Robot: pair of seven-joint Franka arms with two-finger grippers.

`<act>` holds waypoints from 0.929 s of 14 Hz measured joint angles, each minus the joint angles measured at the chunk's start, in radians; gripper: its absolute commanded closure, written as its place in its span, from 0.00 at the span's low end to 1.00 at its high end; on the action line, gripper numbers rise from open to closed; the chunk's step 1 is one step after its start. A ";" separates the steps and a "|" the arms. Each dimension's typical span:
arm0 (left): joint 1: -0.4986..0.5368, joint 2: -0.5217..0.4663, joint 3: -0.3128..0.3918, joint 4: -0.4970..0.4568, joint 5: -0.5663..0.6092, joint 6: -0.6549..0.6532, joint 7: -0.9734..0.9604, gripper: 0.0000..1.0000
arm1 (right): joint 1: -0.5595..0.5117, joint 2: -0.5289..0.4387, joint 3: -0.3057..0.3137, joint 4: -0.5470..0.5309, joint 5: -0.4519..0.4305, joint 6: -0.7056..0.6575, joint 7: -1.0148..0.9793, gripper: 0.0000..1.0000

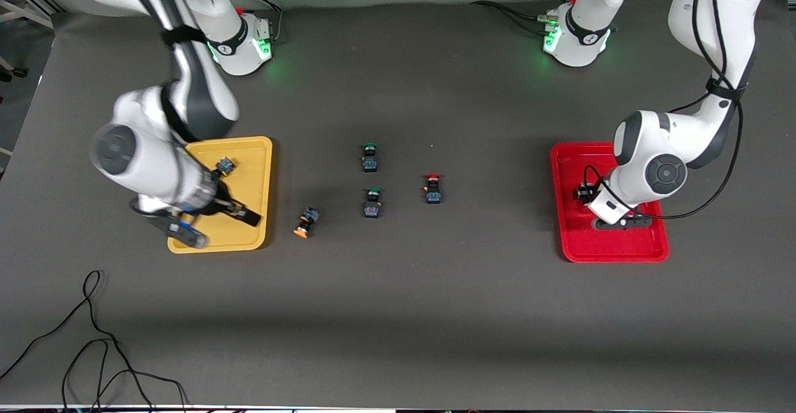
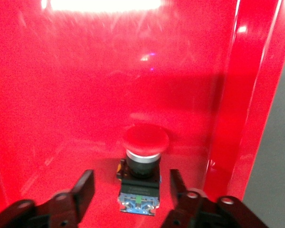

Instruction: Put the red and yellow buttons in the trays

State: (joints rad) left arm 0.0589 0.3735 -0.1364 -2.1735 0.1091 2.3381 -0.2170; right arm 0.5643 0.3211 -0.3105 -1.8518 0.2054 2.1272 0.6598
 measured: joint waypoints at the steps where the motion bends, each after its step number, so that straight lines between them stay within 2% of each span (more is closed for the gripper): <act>1: 0.002 -0.012 0.000 0.019 0.000 -0.033 0.004 0.00 | 0.027 0.044 0.001 0.023 0.006 0.014 0.021 0.00; 4: 0.003 -0.081 -0.013 0.142 -0.001 -0.237 0.006 0.00 | 0.075 0.151 0.003 0.044 0.037 0.085 0.045 0.00; 6: 0.000 -0.133 -0.038 0.216 -0.019 -0.323 0.006 0.00 | 0.098 0.207 0.003 0.041 0.054 0.132 0.046 0.02; 9: -0.025 -0.176 -0.101 0.235 -0.065 -0.328 -0.009 0.00 | 0.119 0.265 0.004 -0.006 0.067 0.253 0.047 0.10; 11: -0.077 -0.178 -0.149 0.239 -0.086 -0.292 -0.102 0.00 | 0.130 0.287 0.004 -0.035 0.091 0.302 0.047 0.21; 13: -0.180 -0.163 -0.176 0.239 -0.088 -0.199 -0.261 0.00 | 0.139 0.295 0.004 -0.043 0.099 0.309 0.048 0.35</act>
State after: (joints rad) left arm -0.1212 0.2109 -0.3124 -1.9344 0.0207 2.1389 -0.4780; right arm 0.7033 0.6156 -0.3063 -1.8945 0.3045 2.4362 0.7074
